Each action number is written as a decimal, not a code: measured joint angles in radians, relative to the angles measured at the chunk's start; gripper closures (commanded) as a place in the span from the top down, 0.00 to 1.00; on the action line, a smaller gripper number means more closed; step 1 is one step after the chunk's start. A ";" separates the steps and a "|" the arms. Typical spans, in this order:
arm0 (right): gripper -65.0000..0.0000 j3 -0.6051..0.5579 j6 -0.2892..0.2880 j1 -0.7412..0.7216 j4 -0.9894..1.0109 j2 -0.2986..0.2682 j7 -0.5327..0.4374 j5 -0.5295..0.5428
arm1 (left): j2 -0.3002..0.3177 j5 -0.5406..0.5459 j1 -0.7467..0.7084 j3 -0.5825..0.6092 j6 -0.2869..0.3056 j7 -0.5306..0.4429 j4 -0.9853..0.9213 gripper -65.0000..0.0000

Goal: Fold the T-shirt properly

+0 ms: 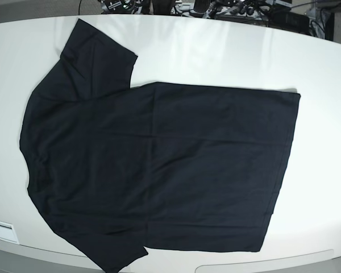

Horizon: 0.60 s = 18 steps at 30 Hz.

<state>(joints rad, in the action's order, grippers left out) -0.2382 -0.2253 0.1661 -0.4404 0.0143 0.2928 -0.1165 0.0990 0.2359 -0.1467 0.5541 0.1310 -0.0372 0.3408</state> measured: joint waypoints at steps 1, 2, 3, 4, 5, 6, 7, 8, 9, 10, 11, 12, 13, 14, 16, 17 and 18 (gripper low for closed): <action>0.00 0.000 0.000 0.000 -0.002 0.000 0.000 0.000 | 0.000 0.000 0.000 0.000 0.001 0.000 0.000 0.00; 0.00 0.000 0.000 0.001 -0.005 0.000 0.000 0.000 | 0.000 0.000 -0.002 0.000 0.001 0.000 0.000 0.00; 0.00 0.000 0.000 0.001 -0.005 0.000 -0.005 0.000 | 0.000 0.000 -0.002 0.000 0.001 0.000 0.000 0.00; 0.00 0.000 0.000 0.001 -0.005 0.000 -0.021 -0.002 | 0.000 0.000 -0.003 0.000 0.005 0.000 0.000 0.00; 0.00 0.000 0.000 0.003 -0.005 -0.001 -0.039 -0.008 | 0.000 0.000 -0.002 0.000 0.013 0.000 0.000 0.00; 0.00 0.000 0.000 0.003 -0.005 -0.001 -0.048 -0.007 | 0.000 0.000 -0.002 0.000 0.024 0.000 0.000 0.00; 0.00 0.000 0.000 0.003 -0.005 -0.001 -0.056 -0.008 | 0.000 0.000 -0.003 0.000 0.031 0.000 0.000 0.00; 0.00 0.000 0.000 0.003 -0.005 -0.002 -0.056 -0.007 | 0.000 0.000 -0.003 0.000 0.031 0.000 0.000 0.00; 0.00 0.000 0.000 0.003 -0.005 -0.002 -0.056 -0.008 | 0.000 0.000 -0.003 0.000 0.031 0.000 0.000 0.00; 0.00 0.000 0.000 0.003 -0.005 -0.001 -0.056 -0.008 | 0.000 0.000 -0.004 0.000 0.031 0.000 0.000 0.00; 0.00 0.000 0.000 0.003 -0.005 -0.002 -0.056 -0.008 | 0.000 0.000 -0.005 0.000 0.031 0.000 0.000 0.00; 0.00 0.000 0.000 0.003 -0.005 -0.002 -0.053 -0.007 | 0.000 0.000 -0.005 0.000 0.031 0.003 0.000 0.00; 0.00 0.000 0.000 0.003 -0.005 -0.001 -0.044 -0.007 | 0.000 0.000 -0.005 0.000 0.031 0.013 0.000 0.00; 0.00 0.000 -0.002 0.003 -0.005 -0.001 -0.034 -0.007 | 0.000 0.000 -0.005 0.000 0.031 0.023 0.000 0.00; 0.00 0.000 -0.004 0.002 -0.005 -0.001 -0.005 -0.006 | 0.000 0.000 -0.005 0.000 0.031 0.041 0.000 0.00; 0.00 0.000 -0.004 0.003 -0.005 -0.002 0.008 -0.006 | 0.000 0.000 -0.005 0.000 0.031 0.045 0.000 0.00; 0.00 0.000 -0.004 0.003 -0.005 -0.002 0.013 -0.003 | 0.001 0.000 -0.005 0.000 0.031 0.059 0.000 0.00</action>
<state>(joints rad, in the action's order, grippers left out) -0.2382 -0.2291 0.1688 -0.4454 0.0120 0.3058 -0.1200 0.0998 0.2359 -0.1520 0.5541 0.1619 0.0216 0.3408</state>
